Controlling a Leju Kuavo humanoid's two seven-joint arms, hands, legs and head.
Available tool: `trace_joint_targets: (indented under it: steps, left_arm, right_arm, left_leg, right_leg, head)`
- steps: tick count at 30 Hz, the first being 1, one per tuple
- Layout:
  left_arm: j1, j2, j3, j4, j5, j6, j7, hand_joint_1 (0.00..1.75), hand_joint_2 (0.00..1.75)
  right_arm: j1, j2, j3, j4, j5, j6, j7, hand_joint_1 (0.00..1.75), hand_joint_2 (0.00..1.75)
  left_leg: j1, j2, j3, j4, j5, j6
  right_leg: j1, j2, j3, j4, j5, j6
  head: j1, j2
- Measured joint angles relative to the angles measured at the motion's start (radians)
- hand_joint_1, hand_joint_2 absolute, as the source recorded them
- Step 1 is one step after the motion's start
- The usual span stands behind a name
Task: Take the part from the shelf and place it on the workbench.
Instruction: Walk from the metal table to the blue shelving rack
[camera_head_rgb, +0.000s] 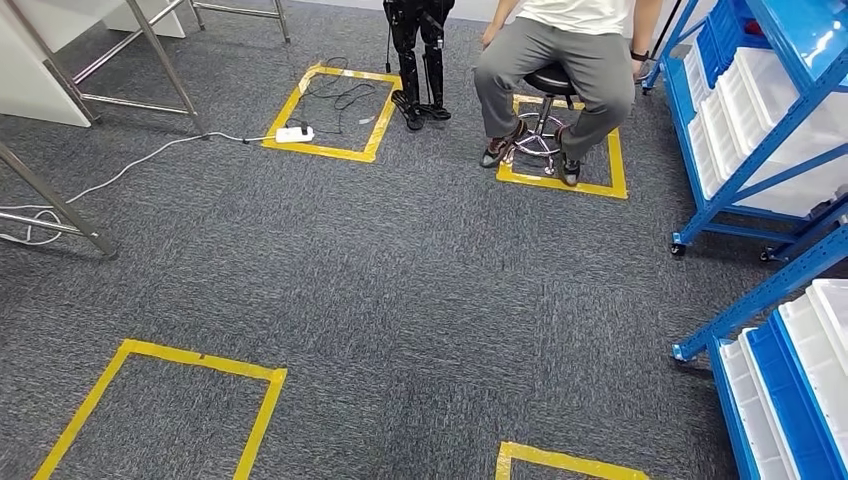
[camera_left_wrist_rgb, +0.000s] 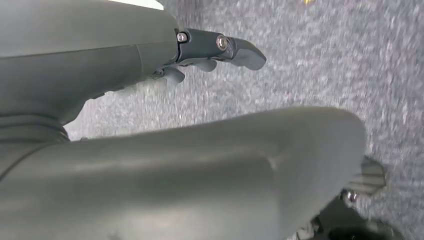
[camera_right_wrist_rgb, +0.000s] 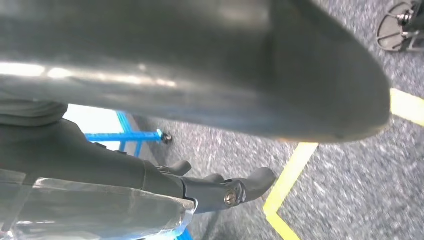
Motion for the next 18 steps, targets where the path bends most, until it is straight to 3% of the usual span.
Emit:
trace_joint_targets:
  steps: [2, 4, 5, 6, 8, 10, 13, 15, 18]
  left_arm:
    - [0.0, 0.001, 0.0, 0.0, -0.003, 0.001, 0.0, 0.0, 0.0]
    - [0.0, 0.002, 0.0, 0.0, -0.006, 0.002, 0.001, 0.0, 0.0]
    - [0.0, 0.002, 0.0, 0.0, -0.007, 0.002, 0.002, 0.0, 0.0]
    - [0.0, 0.002, 0.0, 0.0, -0.007, 0.002, 0.002, 0.0, 0.0]
    - [0.0, 0.001, -0.001, 0.0, -0.007, 0.002, 0.002, 0.0, 0.0]
    - [-0.001, 0.002, 0.0, 0.0, -0.006, 0.002, 0.002, 0.0, 0.0]
    - [-0.001, 0.003, 0.0, 0.0, -0.003, 0.003, 0.002, 0.0, 0.0]
    - [-0.001, 0.004, 0.0, 0.0, 0.0, 0.003, 0.002, 0.0, 0.0]
    - [0.001, 0.004, 0.0, 0.0, 0.0, 0.004, 0.001, 0.0, 0.0]
  right_arm:
    - [-0.002, 0.001, 0.0, 0.0, 0.0, 0.0, 0.002, 0.0, 0.0]
    - [-0.002, 0.003, 0.0, 0.0, 0.0, 0.001, 0.006, 0.0, 0.0]
    - [-0.002, 0.003, 0.0, 0.0, 0.0, 0.001, 0.008, 0.0, 0.0]
    - [-0.002, 0.003, 0.0, 0.0, 0.0, 0.001, 0.009, 0.0, 0.0]
    - [-0.003, 0.002, 0.0, 0.0, 0.0, 0.001, 0.011, 0.0, 0.0]
    - [-0.005, 0.002, 0.0, 0.0, 0.002, 0.001, 0.011, 0.0, 0.0]
    - [-0.005, 0.002, 0.001, 0.0, 0.006, 0.003, 0.009, 0.0, 0.0]
    - [-0.005, 0.002, 0.001, 0.0, 0.008, 0.005, 0.007, 0.0, 0.0]
    - [-0.004, 0.0, 0.001, 0.0, 0.007, 0.005, 0.005, 0.0, 0.0]
  left_leg:
    - [-0.005, 0.016, -0.006, -0.002, 0.005, 0.007]
    - [-0.01, 0.032, -0.013, -0.002, 0.007, 0.011]
    - [-0.011, 0.04, -0.015, -0.002, 0.009, 0.011]
    - [-0.012, 0.046, -0.015, -0.002, 0.009, 0.01]
    - [-0.018, 0.058, -0.014, 0.002, 0.009, 0.005]
    - [-0.023, 0.07, -0.013, 0.005, 0.006, -0.004]
    - [-0.018, 0.078, -0.013, 0.012, -0.001, -0.023]
    - [-0.01, 0.053, -0.038, 0.074, -0.048, -0.036]
    - [0.0, 0.022, -0.124, 0.277, -0.152, -0.05]
  right_leg:
    - [-0.001, -0.025, -0.069, 0.138, -0.062, -0.012]
    - [-0.001, -0.032, -0.113, 0.234, -0.093, -0.011]
    - [-0.001, -0.035, -0.103, 0.224, -0.085, -0.005]
    - [-0.001, -0.04, -0.07, 0.171, -0.065, 0.003]
    - [0.001, -0.072, 0.018, 0.022, -0.023, 0.01]
    - [0.005, -0.092, 0.06, -0.056, -0.004, -0.001]
    - [0.004, -0.073, 0.059, -0.067, 0.005, -0.024]
    - [-0.004, -0.061, 0.063, -0.071, 0.014, -0.039]
    - [0.0, -0.043, 0.062, -0.07, 0.019, -0.046]
  head:
    - [0.002, 0.0]
    - [0.002, 0.0]
    - [0.003, 0.0]
    - [0.002, 0.0]
    - [0.003, 0.0]
    - [0.001, 0.0]
    - [-0.001, 0.0]
    - [-0.003, 0.0]
    - [-0.005, 0.0]
